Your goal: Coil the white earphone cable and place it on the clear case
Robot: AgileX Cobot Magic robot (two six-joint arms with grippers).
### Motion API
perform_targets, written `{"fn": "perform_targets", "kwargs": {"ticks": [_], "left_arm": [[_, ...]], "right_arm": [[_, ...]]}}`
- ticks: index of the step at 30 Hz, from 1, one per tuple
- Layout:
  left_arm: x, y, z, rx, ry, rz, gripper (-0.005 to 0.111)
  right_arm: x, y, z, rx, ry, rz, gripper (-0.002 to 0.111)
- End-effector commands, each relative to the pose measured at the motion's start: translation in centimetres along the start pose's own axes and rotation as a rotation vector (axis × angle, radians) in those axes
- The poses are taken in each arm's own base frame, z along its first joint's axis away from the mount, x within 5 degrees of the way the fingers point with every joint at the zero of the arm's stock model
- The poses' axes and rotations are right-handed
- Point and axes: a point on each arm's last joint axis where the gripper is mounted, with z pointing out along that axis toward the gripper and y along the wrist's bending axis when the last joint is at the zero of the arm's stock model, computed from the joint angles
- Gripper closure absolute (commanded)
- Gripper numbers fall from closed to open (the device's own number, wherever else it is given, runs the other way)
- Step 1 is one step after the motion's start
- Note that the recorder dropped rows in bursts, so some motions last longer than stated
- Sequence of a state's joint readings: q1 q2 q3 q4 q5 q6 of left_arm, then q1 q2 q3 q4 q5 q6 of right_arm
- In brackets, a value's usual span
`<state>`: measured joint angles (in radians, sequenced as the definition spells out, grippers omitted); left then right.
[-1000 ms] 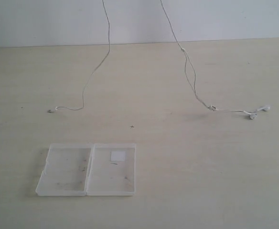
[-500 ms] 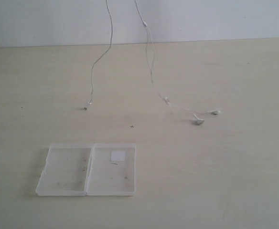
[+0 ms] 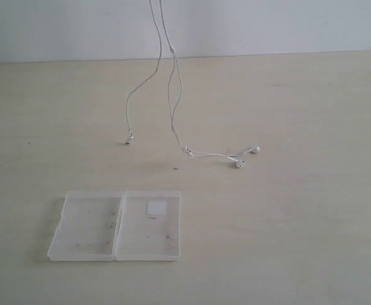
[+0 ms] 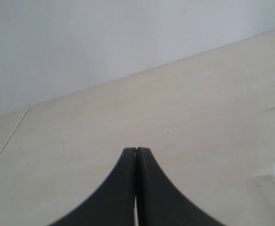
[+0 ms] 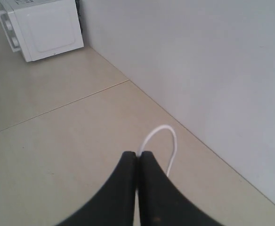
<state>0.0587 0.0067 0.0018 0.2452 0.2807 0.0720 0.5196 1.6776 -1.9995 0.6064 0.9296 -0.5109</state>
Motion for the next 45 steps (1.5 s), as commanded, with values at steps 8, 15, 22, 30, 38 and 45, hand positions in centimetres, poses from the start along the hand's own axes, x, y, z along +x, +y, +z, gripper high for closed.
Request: {"fn": "perform_targets", "kwargs": {"ticks": [8, 15, 22, 30, 38, 45], "left_arm": [[-2.3, 0.2, -0.4, 0.038, -0.255, -0.446, 0.107], [-3.9, 0.5, -0.9, 0.193, -0.423, -1.082, 0.107], [-3.9, 0.4, -1.0, 0.176, -0.428, -0.956, 0.107], [-4.0, 0.4, -1.0, 0.178, -0.435, -0.962, 0.107], [-3.9, 0.4, -1.0, 0.178, -0.431, -0.966, 0.107], [-3.8, 0.4, -0.9, 0.167, -0.414, -0.938, 0.107]], "right_arm": [[-0.9, 0.0, -1.1, 0.046, -0.072, -0.024, 0.108], [-1.7, 0.3, -2.3, 0.077, -0.129, -0.054, 0.108], [-1.4, 0.8, -4.7, 0.167, -0.262, -0.056, 0.108], [2.6, 0.6, -4.7, 0.232, -0.299, -0.027, 0.108], [3.1, 1.2, -6.3, 0.262, -0.335, -0.026, 0.108], [3.1, 1.2, -6.4, 0.26, -0.336, -0.023, 0.108]]}}
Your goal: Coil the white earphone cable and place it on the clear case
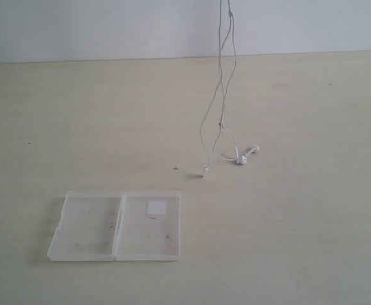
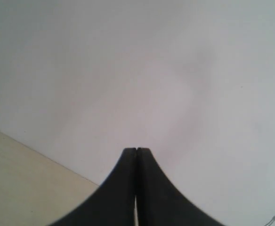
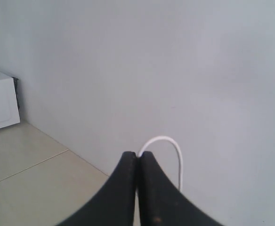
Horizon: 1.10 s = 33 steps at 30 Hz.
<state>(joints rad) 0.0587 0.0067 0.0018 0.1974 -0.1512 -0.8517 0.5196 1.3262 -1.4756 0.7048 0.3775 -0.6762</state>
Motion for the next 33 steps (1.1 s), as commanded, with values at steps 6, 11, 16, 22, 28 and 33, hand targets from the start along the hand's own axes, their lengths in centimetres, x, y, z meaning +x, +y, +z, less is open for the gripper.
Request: {"fn": "perform_targets", "kwargs": {"ticks": [6, 11, 16, 22, 28, 33], "left_arm": [[0.3, 0.3, 0.4, -0.041, 0.049, 0.012, 0.107], [0.7, 0.1, 2.3, -0.02, 0.094, 0.019, 0.107], [0.2, -1.8, 4.7, 0.113, 0.171, 0.177, 0.098], [0.2, -4.3, 9.6, 0.36, 0.252, 0.232, 0.047], [1.4, -5.1, 14.5, 0.516, 0.389, 0.254, 0.045], [1.8, -5.8, 16.7, 0.644, 0.408, 0.257, 0.045]], "right_arm": [[-0.1, 0.0, -0.1, -0.003, -0.015, 0.035, 0.108], [0.0, -0.1, 0.0, -0.003, -0.011, 0.038, 0.108], [0.4, -0.2, 0.5, -0.006, 0.004, 0.063, 0.108], [1.2, 0.0, 1.1, -0.039, 0.062, 0.076, 0.108], [1.7, 0.3, 1.2, -0.07, 0.105, 0.085, 0.108], [1.8, 0.3, 1.2, -0.078, 0.116, 0.085, 0.108]]}}
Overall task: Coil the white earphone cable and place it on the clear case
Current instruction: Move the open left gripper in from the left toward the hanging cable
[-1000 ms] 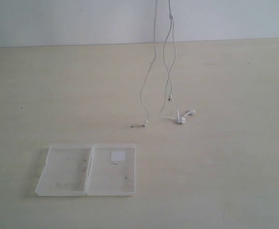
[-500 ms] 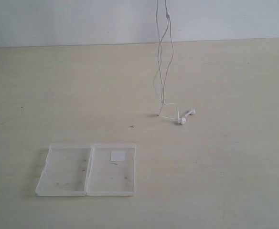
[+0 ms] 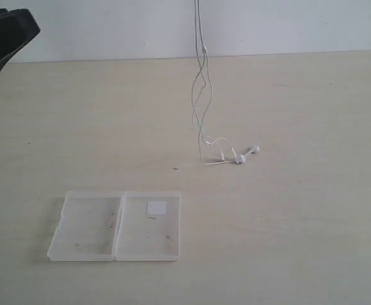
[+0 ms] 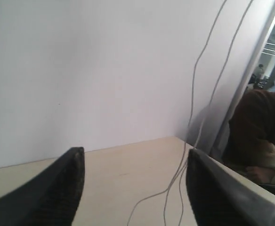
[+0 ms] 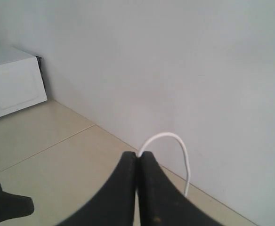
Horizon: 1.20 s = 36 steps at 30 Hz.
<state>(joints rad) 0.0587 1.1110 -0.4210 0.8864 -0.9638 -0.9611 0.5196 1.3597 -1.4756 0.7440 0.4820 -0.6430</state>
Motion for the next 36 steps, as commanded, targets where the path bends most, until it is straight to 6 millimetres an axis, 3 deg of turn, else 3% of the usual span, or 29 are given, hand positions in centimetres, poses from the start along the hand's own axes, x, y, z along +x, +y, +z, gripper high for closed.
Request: {"fn": "perform_targets", "kwargs": {"ticks": [1, 8, 17, 23, 36], "left_arm": [[-0.4, 0.4, 2.0, 0.126, 0.013, 0.022, 0.045], [1.6, 0.3, 5.4, 0.262, 0.144, 0.048, 0.039], [5.0, 0.5, 10.9, 0.276, 0.248, 0.061, 0.036], [6.5, 1.4, 12.1, 0.279, 0.282, 0.068, 0.036], [6.2, 1.8, 13.3, 0.293, 0.257, 0.088, 0.036]], "right_arm": [[0.2, -0.1, 0.1, -0.002, 0.011, 0.007, 0.108], [0.2, -0.1, 0.1, -0.004, 0.012, 0.01, 0.108], [0.2, -0.1, 0.1, -0.005, 0.013, 0.037, 0.108], [0.3, -0.1, 0.2, -0.004, 0.016, 0.089, 0.108], [0.5, -0.3, 0.6, -0.003, 0.025, 0.112, 0.108]]}}
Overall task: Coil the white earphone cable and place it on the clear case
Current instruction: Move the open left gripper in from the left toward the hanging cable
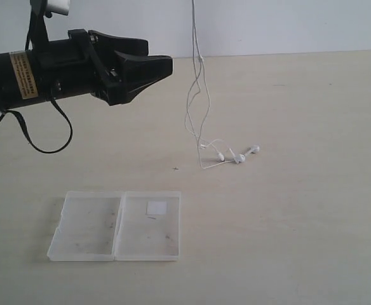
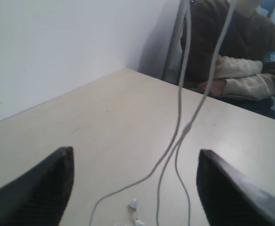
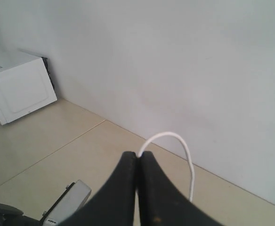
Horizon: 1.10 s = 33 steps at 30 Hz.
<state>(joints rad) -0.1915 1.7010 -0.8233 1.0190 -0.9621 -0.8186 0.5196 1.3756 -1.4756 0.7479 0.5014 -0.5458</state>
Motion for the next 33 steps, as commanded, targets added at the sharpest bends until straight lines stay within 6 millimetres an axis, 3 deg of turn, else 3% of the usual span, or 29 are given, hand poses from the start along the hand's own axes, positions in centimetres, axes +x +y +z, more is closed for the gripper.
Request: {"fn": "perform_targets", "kwargs": {"ticks": [1, 20, 28, 33], "left_arm": [[-0.3, -0.2, 0.2, 0.01, -0.018, 0.001, 0.036], [-0.5, -0.3, 0.7, -0.021, -0.064, -0.044, 0.036], [1.5, -1.2, 2.2, 0.036, 0.002, -0.038, 0.036], [1.0, -1.9, 3.1, 0.055, -0.047, 0.018, 0.025]], "right_arm": [[0.0, -0.2, 0.0, 0.008, -0.007, 0.007, 0.108], [-0.2, -0.3, 0.0, 0.026, -0.032, -0.001, 0.108], [-0.3, -0.6, 0.0, 0.05, -0.043, -0.031, 0.108], [-0.3, -0.6, 0.0, 0.054, -0.042, -0.039, 0.108]]}}
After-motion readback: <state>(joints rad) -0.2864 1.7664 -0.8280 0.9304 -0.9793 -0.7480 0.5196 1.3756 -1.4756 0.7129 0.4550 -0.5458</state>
